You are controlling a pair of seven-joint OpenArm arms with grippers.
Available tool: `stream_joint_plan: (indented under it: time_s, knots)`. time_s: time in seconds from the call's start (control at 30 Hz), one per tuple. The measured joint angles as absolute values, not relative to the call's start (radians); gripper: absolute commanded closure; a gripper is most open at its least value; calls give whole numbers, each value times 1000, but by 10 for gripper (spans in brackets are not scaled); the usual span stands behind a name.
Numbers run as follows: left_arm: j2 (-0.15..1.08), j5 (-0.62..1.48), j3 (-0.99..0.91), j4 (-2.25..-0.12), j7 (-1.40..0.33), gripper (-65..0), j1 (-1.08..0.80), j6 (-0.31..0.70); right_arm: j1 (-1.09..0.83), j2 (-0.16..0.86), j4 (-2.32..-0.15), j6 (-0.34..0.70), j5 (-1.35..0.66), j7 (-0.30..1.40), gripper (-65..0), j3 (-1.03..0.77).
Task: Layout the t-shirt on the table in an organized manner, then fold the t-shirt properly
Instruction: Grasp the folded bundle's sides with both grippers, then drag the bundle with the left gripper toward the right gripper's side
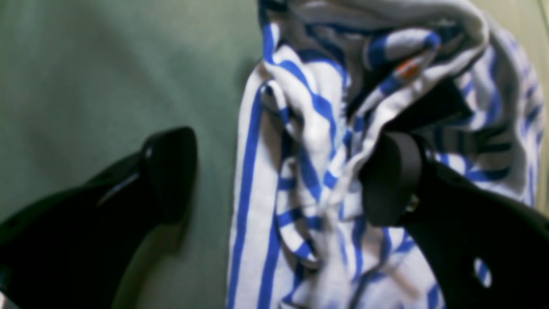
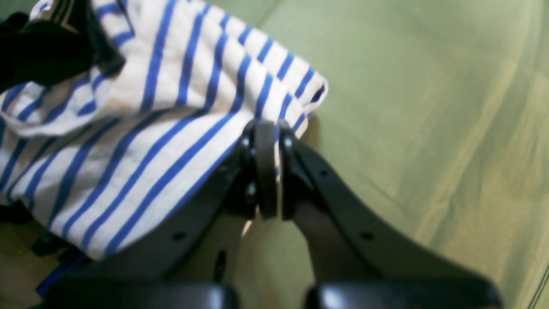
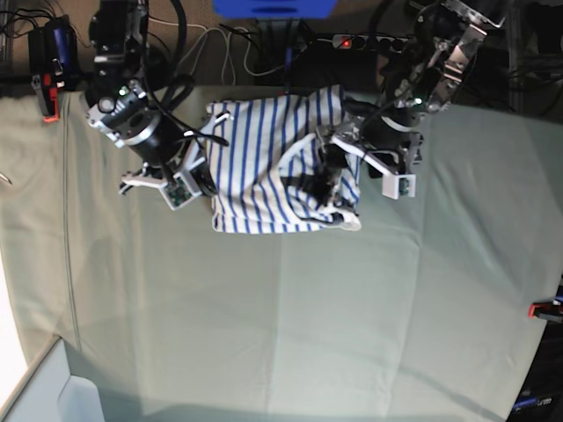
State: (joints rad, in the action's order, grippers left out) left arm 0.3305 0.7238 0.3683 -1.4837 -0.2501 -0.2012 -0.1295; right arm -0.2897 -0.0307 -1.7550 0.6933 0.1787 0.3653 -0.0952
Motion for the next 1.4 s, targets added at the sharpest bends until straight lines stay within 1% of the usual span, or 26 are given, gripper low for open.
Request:
stream_joint_plan:
  time_s: [0.07,0.13,0.2,0.23,0.27,0.3,0.47,0.53,0.57,0.67,0.7,0.77,0.87,0.93,1.03,1.1,1.17,1.23,1.33,1.4]
  knots:
    - [330,727,369,-1459,-254,-563,-185,-64,-289,-34,-1755,693,179,365,0,-95]
    - [329,724,370,-1435,-250,-562,-169,-27,-288,-33,-1755,693,179,365,0,-94]
    - [314,723,366,-1403,-242,-549,-165,-13,-289,-33,-1755,693,179,366,0,-95]
    - [302,723,364,-1383,-236,-528,-165,-10,-289,-33,-1755,693,179,365,0,-96]
    - [295,712,366,-1373,-218,-492,-167,-4,-289,-33,-1755,693,179,365,0,-95]
    - [294,715,370,-1366,-225,-442,-162,-1,-289,-33,-1755,693,179,364,0,-94]
    - [283,726,370,-1309,-237,-146,-123,11,-289,-33,-1755,693,179,364,0,-94]
    - [279,724,373,-1291,-231,-37,-108,18,-295,-33,-1755,693,178,361,0,-100]
    - [281,725,374,-1281,-239,0,-93,27,-302,-34,-1756,694,176,362,0,-112]
    - [279,727,382,-1245,-258,-8,-41,30,-307,-33,-1756,693,179,368,0,-164]
    - [281,724,399,-1230,-255,-1,-19,29,-308,-33,-1756,693,179,365,0,-183]
    - [290,724,458,-1194,-252,0,43,25,-308,-34,-1756,694,178,364,0,-219]
    - [302,717,600,-1137,-247,0,161,8,-310,-36,-1756,693,179,366,0,-279]
    - [303,707,720,-1085,-246,0,257,57,-316,-37,-1756,693,179,364,0,-317]
    - [293,702,897,-1008,-243,-1,390,221,-324,-41,-1756,694,179,366,0,-352]
    - [262,704,1039,-947,-247,-1,480,304,-321,-58,-1757,693,179,362,0,-389]
    - [235,705,1139,-913,-254,-1,548,337,-319,-80,-1757,693,179,362,0,-427]
    - [220,704,1211,-899,-260,-1,612,347,-319,-94,-1757,693,179,362,0,-460]
    - [197,697,1272,-884,-270,-2,688,356,-321,-105,-1757,693,179,367,0,-487]
    - [178,632,1302,-886,-260,-2,741,361,-321,-112,-1757,693,179,364,0,-489]
